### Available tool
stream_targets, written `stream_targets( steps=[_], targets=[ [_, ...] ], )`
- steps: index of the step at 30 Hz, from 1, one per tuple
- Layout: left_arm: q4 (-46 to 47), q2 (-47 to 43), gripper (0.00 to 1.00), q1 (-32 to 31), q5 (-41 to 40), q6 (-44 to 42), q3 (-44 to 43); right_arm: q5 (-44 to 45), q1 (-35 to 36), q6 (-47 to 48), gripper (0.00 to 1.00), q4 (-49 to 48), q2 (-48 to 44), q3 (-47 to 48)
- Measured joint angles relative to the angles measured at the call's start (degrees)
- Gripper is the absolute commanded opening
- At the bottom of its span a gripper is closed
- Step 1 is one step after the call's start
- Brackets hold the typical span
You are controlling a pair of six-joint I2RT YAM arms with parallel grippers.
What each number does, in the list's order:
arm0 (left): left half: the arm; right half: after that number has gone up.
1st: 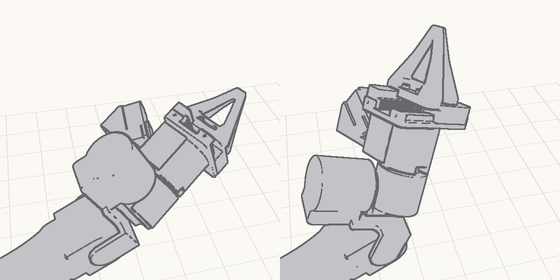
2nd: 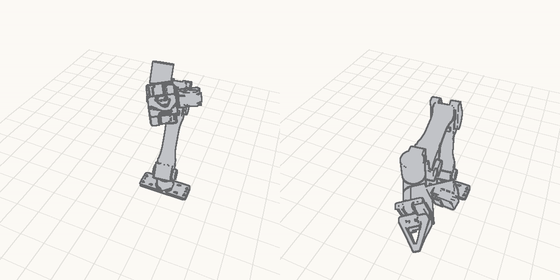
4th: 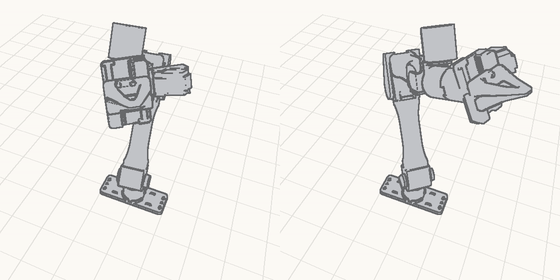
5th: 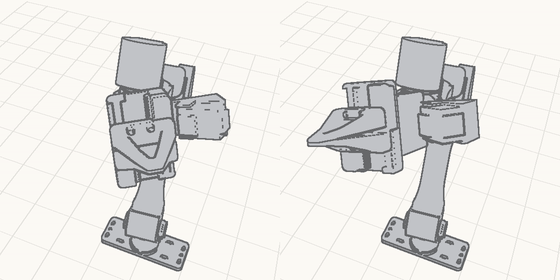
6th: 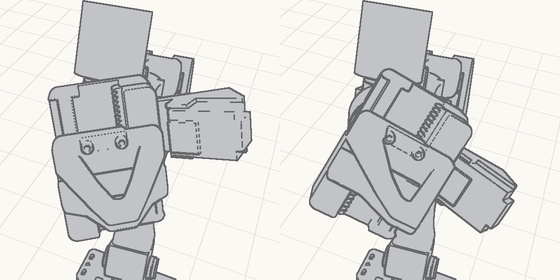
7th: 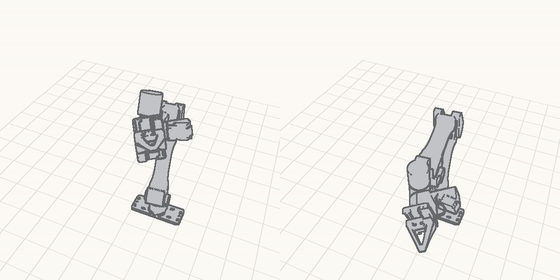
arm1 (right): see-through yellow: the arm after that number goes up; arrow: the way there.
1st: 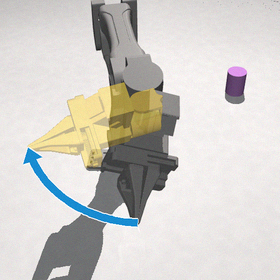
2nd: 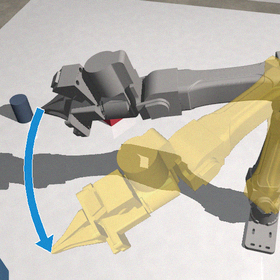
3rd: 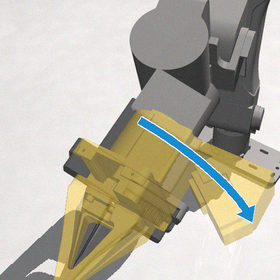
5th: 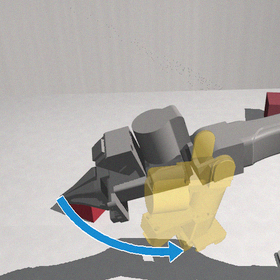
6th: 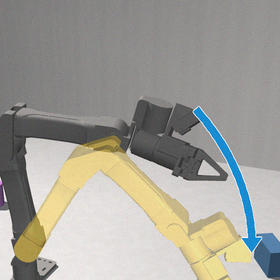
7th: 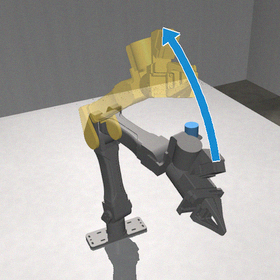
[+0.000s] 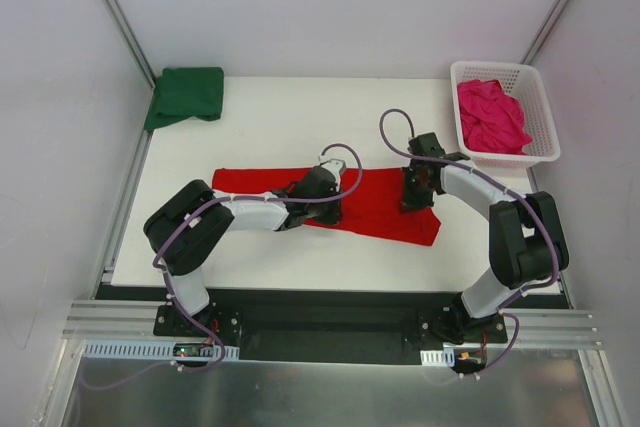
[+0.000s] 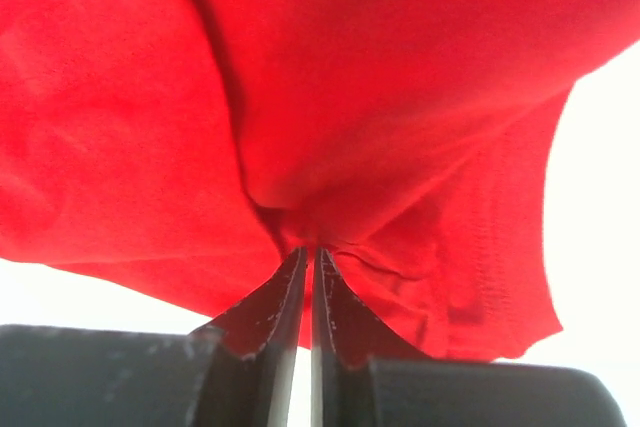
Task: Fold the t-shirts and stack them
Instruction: Fold the other side of the tshirt into a rectangle
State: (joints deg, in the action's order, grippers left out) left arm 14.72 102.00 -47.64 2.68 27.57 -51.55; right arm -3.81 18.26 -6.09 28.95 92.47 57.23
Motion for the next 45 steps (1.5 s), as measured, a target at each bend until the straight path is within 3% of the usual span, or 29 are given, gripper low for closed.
stream_targets(
  steps=[5,7,8,11,36,45],
  targets=[
    [0.98,-0.22,0.11,0.0,-0.04,0.02,0.83,2.56,0.0,1.07,0.11,2.23,-0.04,1.09],
    [1.11,-0.42,0.11,0.0,-0.15,0.0,1.05,3.13,0.0,1.25,0.19,2.64,-0.07,1.46],
    [1.18,-0.48,0.11,0.0,-0.22,0.0,1.18,3.21,0.0,1.29,0.3,2.78,-0.07,1.6],
    [1.31,-0.68,0.11,0.0,-0.24,0.0,1.46,2.95,0.0,1.4,0.35,2.84,-0.07,1.62],
    [1.38,-0.74,0.11,0.02,-0.24,0.0,1.55,-5.25,0.0,0.96,0.36,-0.5,-1.55,-0.63],
    [1.38,-0.74,0.11,0.02,-0.24,0.02,1.55,-7.02,0.04,0.63,0.31,-1.46,-1.53,-1.88]
  ],
)
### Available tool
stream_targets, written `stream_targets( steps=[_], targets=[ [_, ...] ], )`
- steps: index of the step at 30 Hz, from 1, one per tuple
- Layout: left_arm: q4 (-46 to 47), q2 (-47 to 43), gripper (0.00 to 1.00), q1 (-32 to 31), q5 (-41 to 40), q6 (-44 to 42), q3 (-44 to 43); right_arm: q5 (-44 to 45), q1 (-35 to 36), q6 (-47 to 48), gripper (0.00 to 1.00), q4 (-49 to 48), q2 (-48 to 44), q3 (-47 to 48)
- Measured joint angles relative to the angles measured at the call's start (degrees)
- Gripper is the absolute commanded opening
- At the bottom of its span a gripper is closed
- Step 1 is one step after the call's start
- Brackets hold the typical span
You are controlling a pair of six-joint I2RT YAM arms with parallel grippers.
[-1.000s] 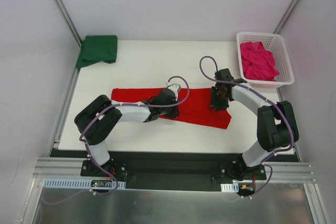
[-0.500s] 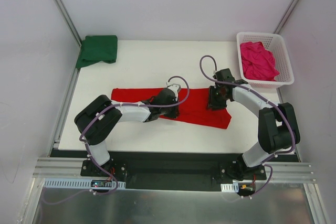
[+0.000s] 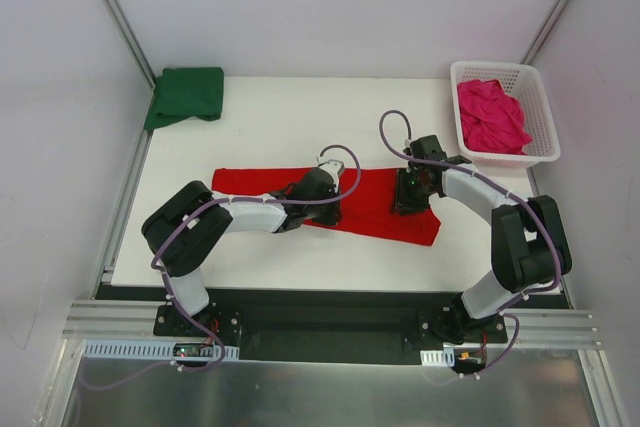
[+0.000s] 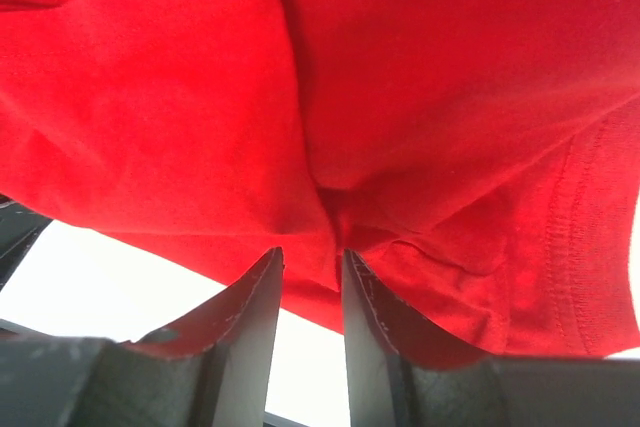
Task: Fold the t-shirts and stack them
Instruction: Fold the other side of the tshirt into a rectangle
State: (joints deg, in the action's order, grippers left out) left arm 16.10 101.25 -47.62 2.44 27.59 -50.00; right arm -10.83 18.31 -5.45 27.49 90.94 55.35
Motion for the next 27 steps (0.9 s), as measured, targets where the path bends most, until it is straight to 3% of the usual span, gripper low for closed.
stream_targets(
  steps=[8,12,16,18,20,21,27],
  targets=[
    [0.0,0.0,0.11,0.0,0.0,0.0,0.0,-0.7,0.33,-0.09,0.25,-0.61,0.0,0.0],
    [0.0,0.0,0.11,-0.02,0.0,-0.02,0.0,-1.03,0.35,-0.13,0.12,-0.79,0.02,-0.24],
    [0.0,0.0,0.1,0.0,0.0,0.0,0.0,-1.22,0.35,-0.33,0.07,-0.9,0.04,-0.74],
    [0.0,0.0,0.1,0.0,0.0,-0.02,0.0,-1.2,0.35,-0.35,0.11,-0.83,0.09,-0.76],
    [0.0,0.0,0.1,0.0,0.0,0.0,0.0,-1.16,0.35,-0.37,0.25,-0.85,0.09,-0.76],
    [0.0,0.0,0.1,0.0,0.0,-0.02,0.0,-1.09,0.35,-0.39,0.28,-0.83,0.09,-0.76],
    [0.0,0.0,0.1,0.0,0.0,0.0,0.0,-0.2,0.37,-0.33,0.31,-0.63,0.09,-0.76]
  ],
)
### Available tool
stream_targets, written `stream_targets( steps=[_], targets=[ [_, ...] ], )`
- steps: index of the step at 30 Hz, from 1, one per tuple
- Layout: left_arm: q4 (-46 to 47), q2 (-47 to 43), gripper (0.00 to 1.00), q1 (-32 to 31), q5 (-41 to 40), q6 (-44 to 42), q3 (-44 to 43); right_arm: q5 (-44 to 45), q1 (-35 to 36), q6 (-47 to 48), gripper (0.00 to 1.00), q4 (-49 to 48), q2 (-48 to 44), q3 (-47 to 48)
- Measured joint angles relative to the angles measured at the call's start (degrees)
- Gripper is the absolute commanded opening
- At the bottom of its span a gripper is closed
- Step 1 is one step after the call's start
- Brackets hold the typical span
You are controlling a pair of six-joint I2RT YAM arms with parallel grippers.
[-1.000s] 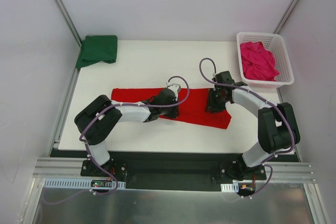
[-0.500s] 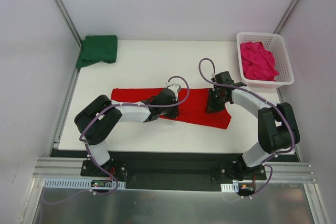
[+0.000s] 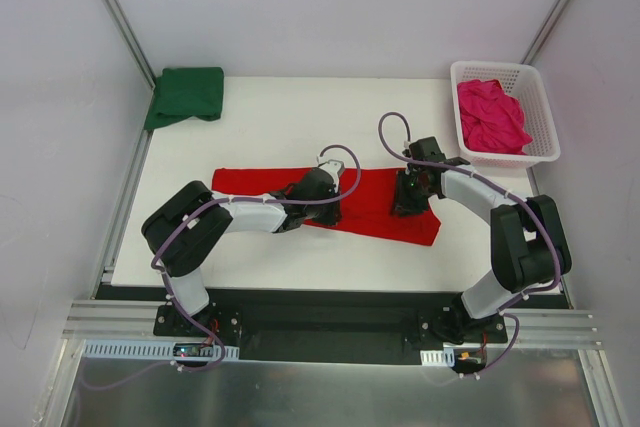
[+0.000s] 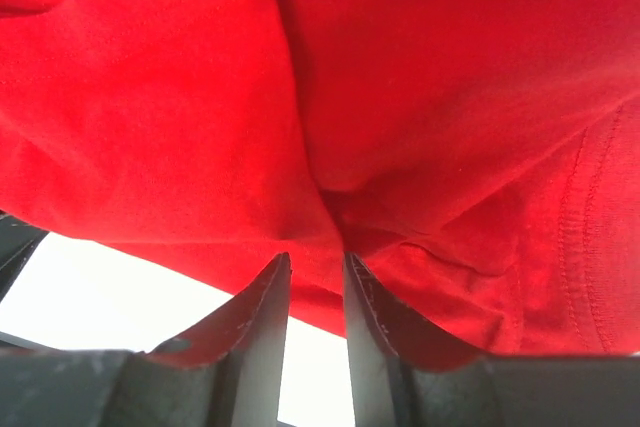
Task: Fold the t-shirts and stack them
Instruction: Fold the other side of the tshirt into a rectangle
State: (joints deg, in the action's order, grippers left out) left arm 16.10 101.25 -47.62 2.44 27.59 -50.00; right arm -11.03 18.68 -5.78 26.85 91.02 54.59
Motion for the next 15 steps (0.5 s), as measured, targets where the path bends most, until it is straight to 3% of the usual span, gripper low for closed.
stream_targets(
  steps=[15],
  targets=[
    [0.0,0.0,0.1,0.04,-0.02,0.0,0.0,1.57,0.0,0.04,0.31,0.0,0.0,0.0]
  ],
)
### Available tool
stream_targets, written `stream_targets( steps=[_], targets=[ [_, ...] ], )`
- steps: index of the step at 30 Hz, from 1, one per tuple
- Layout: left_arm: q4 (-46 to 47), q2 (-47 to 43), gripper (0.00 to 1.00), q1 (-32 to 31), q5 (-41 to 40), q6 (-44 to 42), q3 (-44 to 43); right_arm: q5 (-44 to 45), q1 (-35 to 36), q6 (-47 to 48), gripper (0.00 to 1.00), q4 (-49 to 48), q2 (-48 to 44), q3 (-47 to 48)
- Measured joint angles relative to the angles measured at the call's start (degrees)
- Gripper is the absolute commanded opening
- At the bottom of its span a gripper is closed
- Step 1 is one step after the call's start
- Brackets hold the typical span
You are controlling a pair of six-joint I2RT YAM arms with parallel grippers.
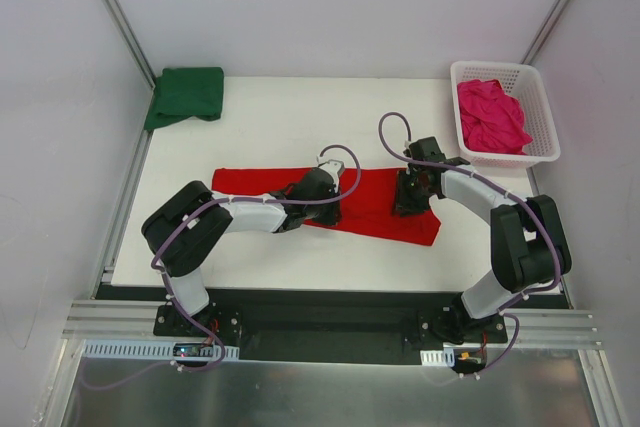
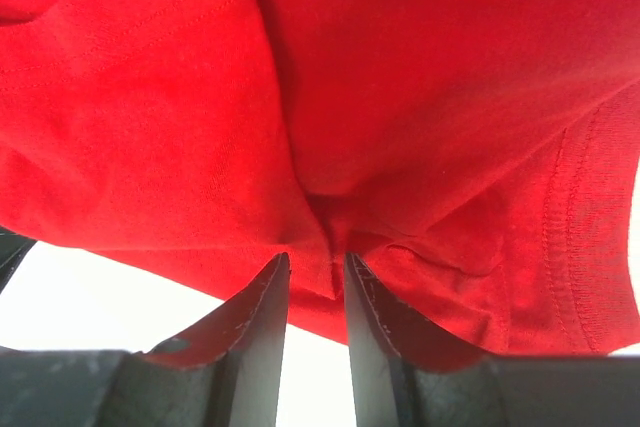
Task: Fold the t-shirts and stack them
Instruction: Fold the other side of the tshirt into a rectangle
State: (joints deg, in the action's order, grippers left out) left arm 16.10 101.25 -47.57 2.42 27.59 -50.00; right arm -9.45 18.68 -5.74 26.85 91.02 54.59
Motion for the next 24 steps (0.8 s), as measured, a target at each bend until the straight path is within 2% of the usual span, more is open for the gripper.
stream_targets(
  steps=[9,12,13,15,24],
  targets=[
    [0.0,0.0,0.1,0.0,0.0,0.0,0.0,-1.42,0.0,0.02,0.24,-0.55,0.04,-0.81],
    [0.0,0.0,0.1,0.0,0.0,-0.02,0.0,-1.99,0.02,0.02,0.16,-0.57,0.15,-1.05],
    [0.0,0.0,0.1,0.0,0.0,0.0,0.02,-2.1,0.02,0.0,0.08,-0.63,0.24,-1.05],
    [0.0,0.0,0.1,0.0,0.0,0.0,0.02,-2.36,0.02,0.2,0.01,-0.74,0.35,-1.05],
    [0.0,0.0,0.1,0.0,-0.04,-0.02,0.02,-1.25,0.0,0.35,0.01,-0.17,0.44,-1.05]
  ],
)
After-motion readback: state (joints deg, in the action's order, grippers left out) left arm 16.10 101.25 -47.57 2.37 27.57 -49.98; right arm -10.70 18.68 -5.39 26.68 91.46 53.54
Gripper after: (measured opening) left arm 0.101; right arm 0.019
